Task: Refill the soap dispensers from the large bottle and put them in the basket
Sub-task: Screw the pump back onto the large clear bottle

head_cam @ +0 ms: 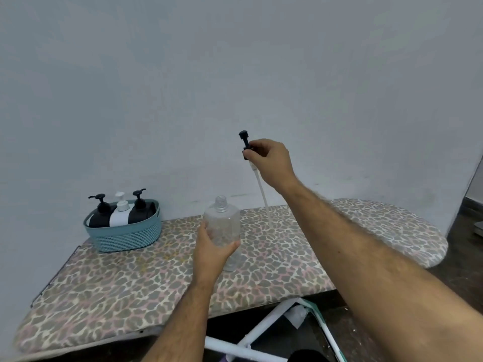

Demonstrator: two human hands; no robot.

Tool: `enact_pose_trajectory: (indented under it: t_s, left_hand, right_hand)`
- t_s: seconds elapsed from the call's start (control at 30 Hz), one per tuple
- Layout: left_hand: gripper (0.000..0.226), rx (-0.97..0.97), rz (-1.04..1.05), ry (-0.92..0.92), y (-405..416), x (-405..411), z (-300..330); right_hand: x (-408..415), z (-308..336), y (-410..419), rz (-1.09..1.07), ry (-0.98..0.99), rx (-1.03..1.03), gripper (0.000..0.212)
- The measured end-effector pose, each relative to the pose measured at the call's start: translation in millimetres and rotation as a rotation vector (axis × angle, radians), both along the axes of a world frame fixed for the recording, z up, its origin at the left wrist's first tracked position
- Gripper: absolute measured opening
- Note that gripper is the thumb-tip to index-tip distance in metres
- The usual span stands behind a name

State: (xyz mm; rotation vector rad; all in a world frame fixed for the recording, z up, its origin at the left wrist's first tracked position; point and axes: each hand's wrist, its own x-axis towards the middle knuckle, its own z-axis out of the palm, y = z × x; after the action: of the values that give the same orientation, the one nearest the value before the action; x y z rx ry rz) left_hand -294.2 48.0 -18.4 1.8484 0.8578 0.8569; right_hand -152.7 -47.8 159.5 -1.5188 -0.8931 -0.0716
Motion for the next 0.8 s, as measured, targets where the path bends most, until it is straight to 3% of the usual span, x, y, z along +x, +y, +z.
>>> enact_pose_trajectory:
  t_s: [0.37, 0.8]
  left_hand:
    - [0.101, -0.003, 0.003, -0.010, 1, 2, -1]
    - [0.101, -0.014, 0.015, -0.007, 1, 2, -3]
  right_hand:
    - [-32, 57, 18, 0.038, -0.091, 0.400, 0.012]
    - [-45, 33, 51, 0.096, -0.064, 0.356, 0.016]
